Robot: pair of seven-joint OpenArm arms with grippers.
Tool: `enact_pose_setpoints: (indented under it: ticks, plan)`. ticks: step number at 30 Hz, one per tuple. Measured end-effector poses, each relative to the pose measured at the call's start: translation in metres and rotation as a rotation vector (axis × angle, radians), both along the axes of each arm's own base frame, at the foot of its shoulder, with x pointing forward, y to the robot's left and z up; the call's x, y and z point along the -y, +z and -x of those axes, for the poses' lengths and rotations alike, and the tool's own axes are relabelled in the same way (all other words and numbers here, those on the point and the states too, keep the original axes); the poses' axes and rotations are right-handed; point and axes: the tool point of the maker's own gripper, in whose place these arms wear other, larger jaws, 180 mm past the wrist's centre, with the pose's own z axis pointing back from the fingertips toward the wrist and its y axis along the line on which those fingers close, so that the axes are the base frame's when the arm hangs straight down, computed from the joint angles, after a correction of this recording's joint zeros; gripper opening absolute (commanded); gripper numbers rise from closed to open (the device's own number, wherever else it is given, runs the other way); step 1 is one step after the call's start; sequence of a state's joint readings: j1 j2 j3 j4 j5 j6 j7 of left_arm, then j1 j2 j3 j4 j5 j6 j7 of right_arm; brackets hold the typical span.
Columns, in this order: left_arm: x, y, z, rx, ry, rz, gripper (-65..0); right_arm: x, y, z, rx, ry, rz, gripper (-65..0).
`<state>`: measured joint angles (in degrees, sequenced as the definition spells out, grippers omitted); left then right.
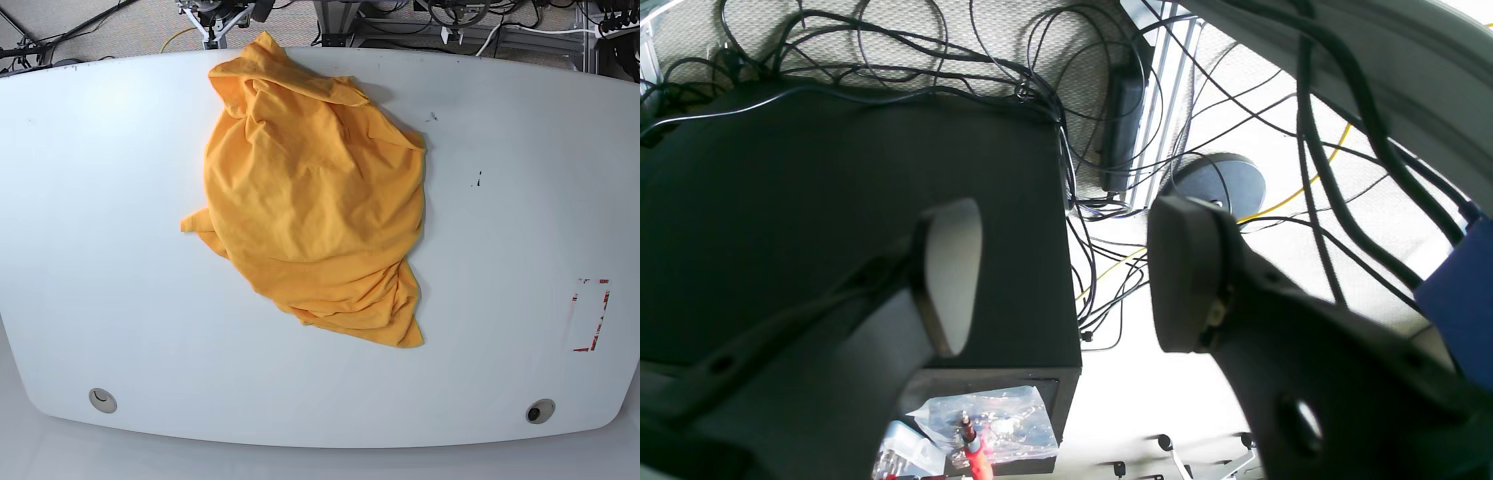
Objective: Fold the T-shirt properly
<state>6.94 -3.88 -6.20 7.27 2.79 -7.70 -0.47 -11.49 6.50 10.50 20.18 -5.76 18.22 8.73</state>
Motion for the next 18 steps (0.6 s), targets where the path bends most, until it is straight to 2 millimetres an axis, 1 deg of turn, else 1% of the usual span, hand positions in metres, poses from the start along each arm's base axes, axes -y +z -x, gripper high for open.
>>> enact_pose_setpoints:
  ticks: [1,2,5,8,10,18]
  plan:
    - [0.002,0.000,-0.016,0.068,0.005,-0.012,-28.3,-0.007,0.000,-0.006,0.012,-0.001,-0.002,-46.6]
    - [0.002,0.000,-0.016,0.068,0.005,-0.012,-28.3,-0.007,0.000,-0.006,0.012,-0.001,-0.002,-46.6]
    - [0.001,0.000,-0.003,-0.002,-0.002,0.012,-28.3,-0.007,0.000,-0.004,0.007,-0.001,-0.011,-46.6]
    - [-0.005,0.000,-0.001,0.004,-0.001,-0.005,-28.3,-0.004,0.000,-0.003,0.006,0.000,-0.005,-46.6]
    - [-0.005,0.001,0.001,-0.002,-0.002,-0.005,-28.3,-0.003,0.000,-0.003,0.006,0.000,-0.004,-46.6]
    - [-0.003,0.000,-0.002,0.003,-0.001,-0.002,-28.3,-0.003,0.000,-0.003,0.006,0.000,-0.004,-46.8]
